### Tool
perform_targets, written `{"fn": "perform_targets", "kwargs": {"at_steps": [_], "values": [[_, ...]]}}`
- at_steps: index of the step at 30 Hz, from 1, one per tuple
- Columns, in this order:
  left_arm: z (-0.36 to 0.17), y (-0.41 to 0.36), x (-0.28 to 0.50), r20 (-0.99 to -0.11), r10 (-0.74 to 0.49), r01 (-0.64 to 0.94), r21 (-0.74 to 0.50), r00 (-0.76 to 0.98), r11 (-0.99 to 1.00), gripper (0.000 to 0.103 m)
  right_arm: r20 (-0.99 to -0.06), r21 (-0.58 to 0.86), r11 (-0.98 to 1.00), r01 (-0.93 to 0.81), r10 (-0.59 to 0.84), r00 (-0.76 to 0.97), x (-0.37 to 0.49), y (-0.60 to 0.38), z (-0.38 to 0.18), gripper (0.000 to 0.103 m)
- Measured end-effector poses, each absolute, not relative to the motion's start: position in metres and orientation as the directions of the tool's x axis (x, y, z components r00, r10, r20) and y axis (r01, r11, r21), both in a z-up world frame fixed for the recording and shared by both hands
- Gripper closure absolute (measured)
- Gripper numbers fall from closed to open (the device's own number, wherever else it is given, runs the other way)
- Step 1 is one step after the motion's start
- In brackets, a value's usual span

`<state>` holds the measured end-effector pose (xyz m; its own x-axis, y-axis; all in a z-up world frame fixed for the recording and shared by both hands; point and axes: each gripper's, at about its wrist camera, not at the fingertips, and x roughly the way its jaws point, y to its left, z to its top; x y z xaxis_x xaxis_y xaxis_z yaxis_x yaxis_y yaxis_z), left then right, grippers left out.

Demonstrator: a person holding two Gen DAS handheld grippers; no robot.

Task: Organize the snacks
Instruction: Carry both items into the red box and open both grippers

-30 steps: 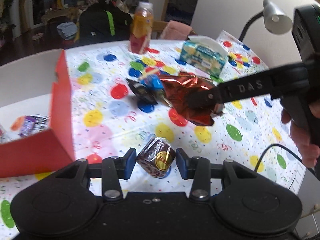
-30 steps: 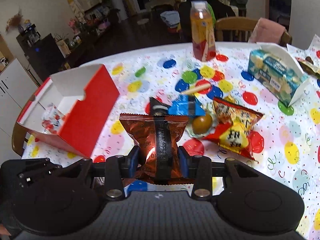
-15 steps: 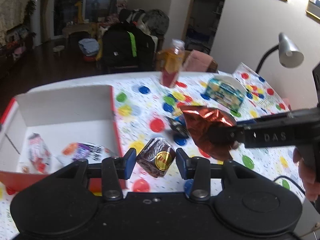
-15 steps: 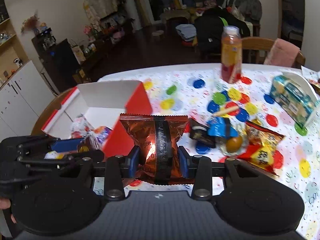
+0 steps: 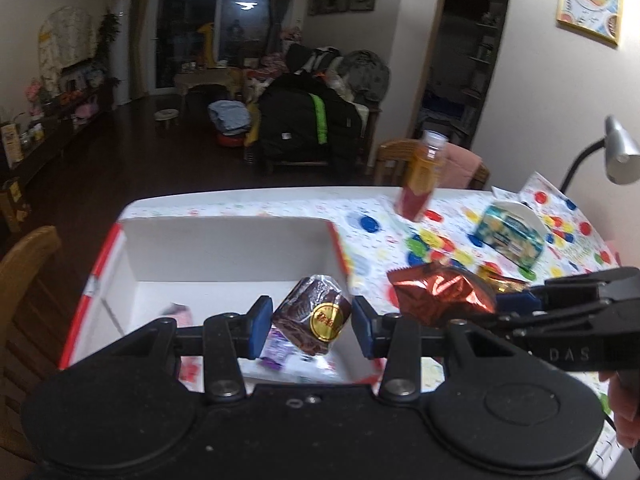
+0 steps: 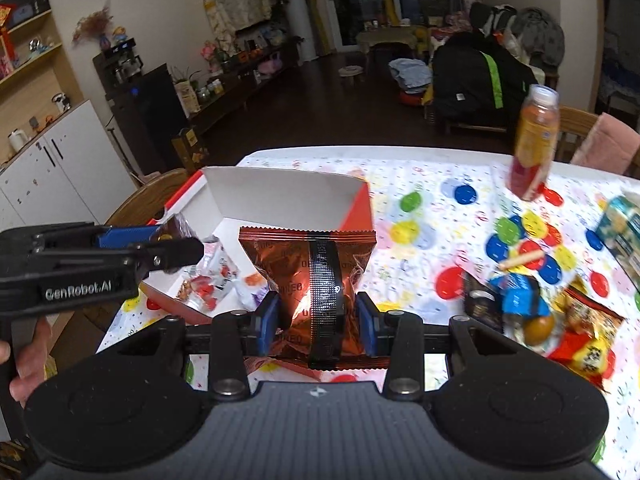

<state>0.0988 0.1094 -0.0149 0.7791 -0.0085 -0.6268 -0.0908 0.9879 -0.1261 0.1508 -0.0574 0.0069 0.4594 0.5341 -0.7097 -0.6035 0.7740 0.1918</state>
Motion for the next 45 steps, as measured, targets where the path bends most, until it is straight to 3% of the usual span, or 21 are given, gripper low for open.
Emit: {"fn": "perform_targets", "kwargs": {"at_steps": [24,35,45], "values": [[-0.066,0.219,0.157,-0.738,0.149,-0.229,-0.008,0.659,0.973,0.062,-0.786,0.019,0.731,-0.682,0.433,0.442,0.200,0.067,-0.044,0.063],[-0.094,0.226,0.171,-0.796,0.167,-0.225,0.040,0.582,0.974,0.062,-0.825,-0.022,0.713,-0.701,0.383,0.416,0.213,0.094,-0.069,0.062],[-0.098,0.225,0.176,-0.794,0.172,-0.207,0.059,0.583,0.976,0.062,-0.832,0.005,0.725,-0.689,0.385,0.399,0.220,0.093,-0.078,0.061]]}}
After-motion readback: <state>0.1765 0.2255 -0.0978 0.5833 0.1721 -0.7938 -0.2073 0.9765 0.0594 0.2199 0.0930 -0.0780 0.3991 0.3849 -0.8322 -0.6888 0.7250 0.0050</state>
